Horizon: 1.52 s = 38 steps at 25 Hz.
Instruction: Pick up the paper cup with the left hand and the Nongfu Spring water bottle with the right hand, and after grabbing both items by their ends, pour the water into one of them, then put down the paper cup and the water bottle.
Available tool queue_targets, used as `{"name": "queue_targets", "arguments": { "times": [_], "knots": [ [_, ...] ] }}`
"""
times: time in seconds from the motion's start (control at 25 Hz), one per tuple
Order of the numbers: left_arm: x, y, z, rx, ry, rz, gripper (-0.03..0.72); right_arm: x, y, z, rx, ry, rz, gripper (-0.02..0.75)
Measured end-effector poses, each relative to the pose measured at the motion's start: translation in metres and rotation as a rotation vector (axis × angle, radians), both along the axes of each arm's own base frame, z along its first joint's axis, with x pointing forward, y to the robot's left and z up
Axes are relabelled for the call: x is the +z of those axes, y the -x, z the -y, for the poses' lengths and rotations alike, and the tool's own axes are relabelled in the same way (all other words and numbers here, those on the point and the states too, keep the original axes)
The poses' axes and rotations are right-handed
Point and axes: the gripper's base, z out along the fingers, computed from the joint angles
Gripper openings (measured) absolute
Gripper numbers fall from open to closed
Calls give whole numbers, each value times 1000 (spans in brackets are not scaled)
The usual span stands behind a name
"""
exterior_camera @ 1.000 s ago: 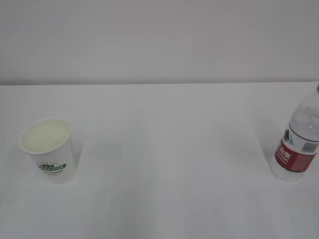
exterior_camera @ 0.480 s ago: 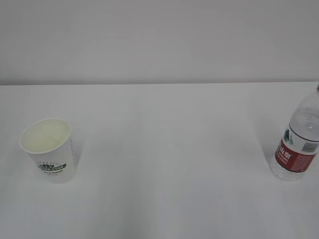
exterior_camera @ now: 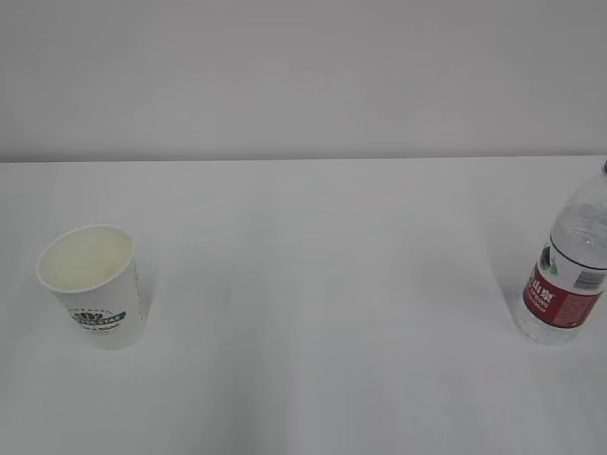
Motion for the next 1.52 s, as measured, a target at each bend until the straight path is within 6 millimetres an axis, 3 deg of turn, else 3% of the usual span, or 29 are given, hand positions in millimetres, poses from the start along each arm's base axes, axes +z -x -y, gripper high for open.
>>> {"name": "queue_targets", "arguments": {
  "times": [0.32, 0.8, 1.16, 1.52],
  "knots": [
    [0, -5, -4, 32, -56, 60, 450, 10, -38, -5, 17, 11, -18, 587],
    [-44, -21, -7, 69, -43, 118, 450, 12, -81, -10, 37, 20, -32, 589],
    [-65, -26, -10, 101, -39, 211, 450, 15, -92, -12, 44, 31, -3, 590],
    [-78, -40, -9, 90, -43, 159, 450, 18, -96, -13, 50, 31, 40, 590]
  ]
}}
